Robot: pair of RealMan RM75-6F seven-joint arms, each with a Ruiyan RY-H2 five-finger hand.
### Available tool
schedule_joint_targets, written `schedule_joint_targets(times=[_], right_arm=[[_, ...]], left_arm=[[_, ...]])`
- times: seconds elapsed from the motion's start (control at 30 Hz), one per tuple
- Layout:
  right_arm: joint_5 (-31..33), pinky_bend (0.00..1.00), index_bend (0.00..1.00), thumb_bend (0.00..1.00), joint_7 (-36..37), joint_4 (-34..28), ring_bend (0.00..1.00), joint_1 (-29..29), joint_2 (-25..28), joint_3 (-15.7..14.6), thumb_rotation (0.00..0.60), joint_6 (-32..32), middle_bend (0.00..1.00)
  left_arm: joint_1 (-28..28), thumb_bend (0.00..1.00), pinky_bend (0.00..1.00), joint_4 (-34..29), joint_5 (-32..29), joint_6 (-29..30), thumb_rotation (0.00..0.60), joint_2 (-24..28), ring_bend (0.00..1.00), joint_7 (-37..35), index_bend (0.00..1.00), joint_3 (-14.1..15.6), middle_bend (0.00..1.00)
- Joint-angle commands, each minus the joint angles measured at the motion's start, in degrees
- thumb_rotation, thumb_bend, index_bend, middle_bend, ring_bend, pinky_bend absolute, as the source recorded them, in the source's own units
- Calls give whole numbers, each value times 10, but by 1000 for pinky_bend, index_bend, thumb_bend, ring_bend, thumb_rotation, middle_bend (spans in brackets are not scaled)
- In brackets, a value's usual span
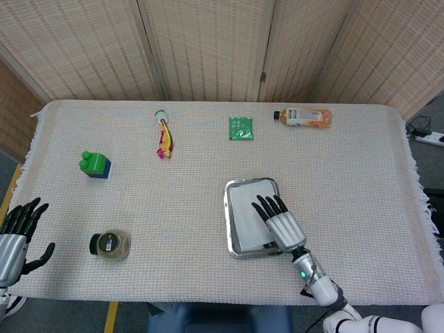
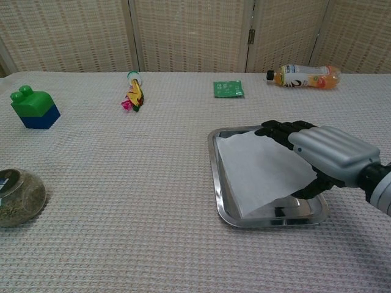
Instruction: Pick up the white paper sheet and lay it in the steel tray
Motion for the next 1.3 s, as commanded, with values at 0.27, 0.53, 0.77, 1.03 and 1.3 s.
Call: schedule_joint_targets(times=[0.27,0.53,0.77,1.03,1.3], right_arm=[[88,0,0,336,-93,-87,0,44,50,18,600,-82,0],[200,0,0,335,-199,-179,0,77,111,6,600,-107,0],[274,0,0,335,-263,-200,0,118,136,-9,600,-112,0],[351,0,0,310,-330,-214,0,180,146,-24,600,-117,0],[518,0,0,311,-393,-276,0,282,184,-30,600,-123,0]], left_arm=[[-1,443,0,0,2,-1,600,1,0,-3,0,1,0],[0,444,0,0,6,3,600,0,0,-2,0,2,0],[-1,443,0,0,4,1,600,-2,0,6,0,2,0],[-3,444,0,0,0,-6,600,-3,0,10,0,2,0],[-3,444,0,1,1,-6,600,-3,0,11,0,2,0]])
